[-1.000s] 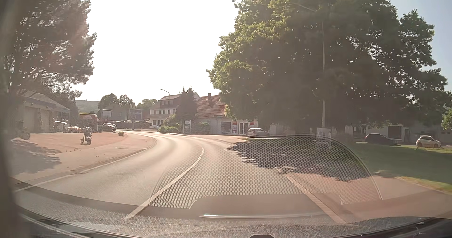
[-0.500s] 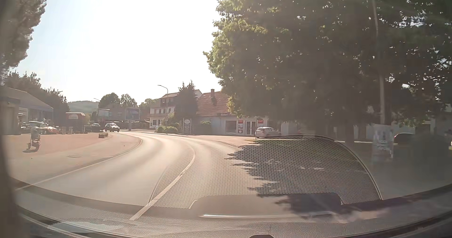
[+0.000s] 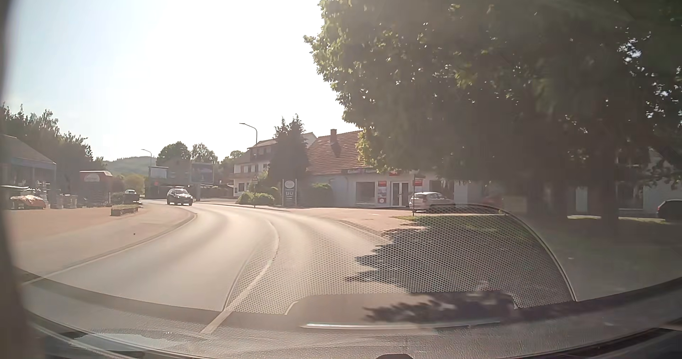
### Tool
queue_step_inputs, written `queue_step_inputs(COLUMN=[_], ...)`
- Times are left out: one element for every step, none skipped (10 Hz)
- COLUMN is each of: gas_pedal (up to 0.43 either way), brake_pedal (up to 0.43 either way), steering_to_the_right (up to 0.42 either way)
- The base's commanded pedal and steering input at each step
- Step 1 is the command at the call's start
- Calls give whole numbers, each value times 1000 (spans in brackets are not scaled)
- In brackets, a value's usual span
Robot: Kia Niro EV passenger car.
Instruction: Follow the waypoints while adhering to traffic rules and regulations
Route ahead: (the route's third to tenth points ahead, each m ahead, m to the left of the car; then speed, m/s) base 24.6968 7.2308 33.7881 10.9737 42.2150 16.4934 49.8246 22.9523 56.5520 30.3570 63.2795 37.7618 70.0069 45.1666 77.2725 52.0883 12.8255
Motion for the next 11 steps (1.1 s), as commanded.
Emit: queue_step_inputs(gas_pedal=[130, 118, 118, 118, 118, 118, 118, 118, 118, 130, 138], brake_pedal=[0, 0, 0, 0, 0, 0, 0, 0, 0, 0, 0], steering_to_the_right=[-55, -62, -66, -69, -71, -73, -73, -72, -71, -71, -71])
